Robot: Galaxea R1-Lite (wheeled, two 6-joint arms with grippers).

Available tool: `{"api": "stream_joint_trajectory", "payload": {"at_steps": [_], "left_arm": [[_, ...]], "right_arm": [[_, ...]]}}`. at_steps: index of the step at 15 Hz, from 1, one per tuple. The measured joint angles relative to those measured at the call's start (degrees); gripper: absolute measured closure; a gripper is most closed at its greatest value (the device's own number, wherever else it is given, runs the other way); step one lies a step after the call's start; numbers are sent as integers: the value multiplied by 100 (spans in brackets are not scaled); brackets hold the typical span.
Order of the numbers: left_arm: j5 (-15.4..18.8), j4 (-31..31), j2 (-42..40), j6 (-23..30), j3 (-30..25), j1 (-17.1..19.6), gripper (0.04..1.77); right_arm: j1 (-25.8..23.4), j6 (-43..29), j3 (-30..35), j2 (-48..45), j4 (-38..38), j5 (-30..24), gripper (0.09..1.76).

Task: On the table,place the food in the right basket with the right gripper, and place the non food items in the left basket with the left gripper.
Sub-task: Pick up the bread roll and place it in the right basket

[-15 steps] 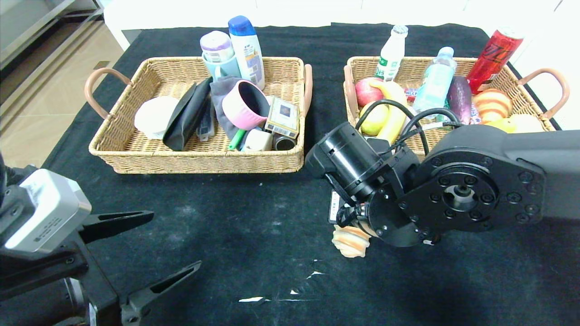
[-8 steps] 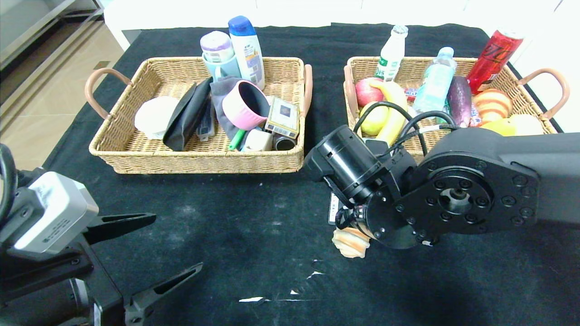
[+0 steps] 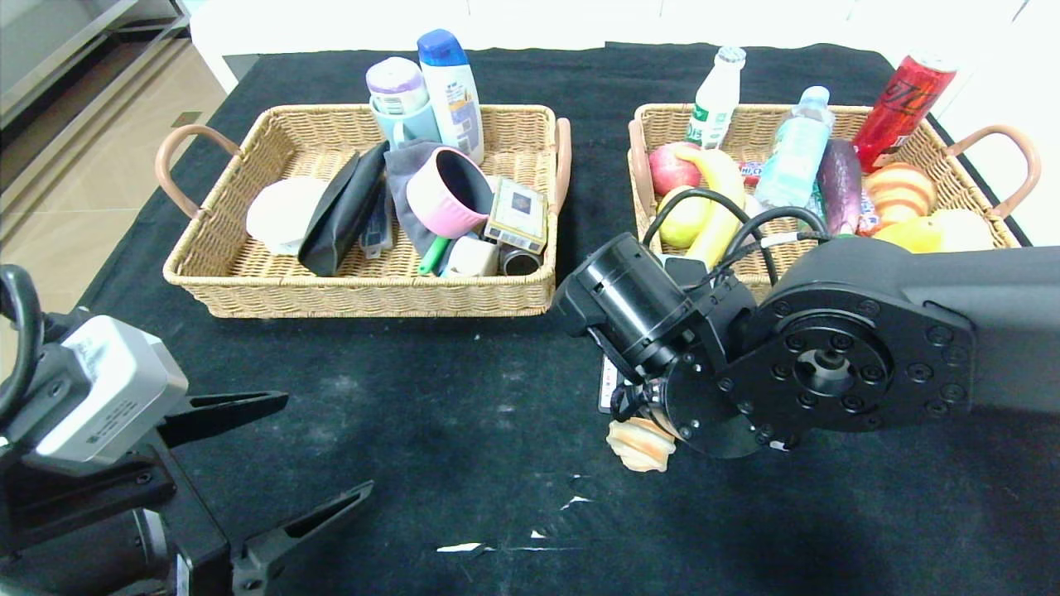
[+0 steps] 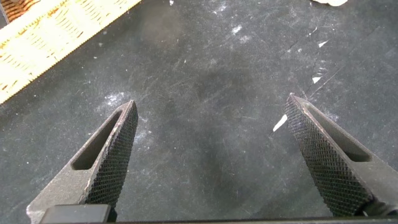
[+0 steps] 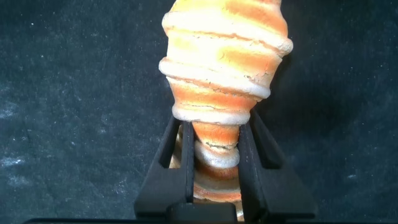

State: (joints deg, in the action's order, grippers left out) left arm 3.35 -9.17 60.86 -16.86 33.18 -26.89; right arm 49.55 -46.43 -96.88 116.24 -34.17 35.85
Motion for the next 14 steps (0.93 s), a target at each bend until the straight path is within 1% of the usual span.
{"api": "stream_joint_trajectory", "payload": {"at_steps": [7,10,14], "left_arm": [[12,-63,6,0,-35,-2,9],[15,-67,11,-6,-39,-4,9],[12,-67,30,-9,-39,-6,9]], "right_arm": [[41,10,5,-17,-11,50,136],[107,38,9,-69,-56,361,142],[251,112,-22,-249,-74,417,144]]}}
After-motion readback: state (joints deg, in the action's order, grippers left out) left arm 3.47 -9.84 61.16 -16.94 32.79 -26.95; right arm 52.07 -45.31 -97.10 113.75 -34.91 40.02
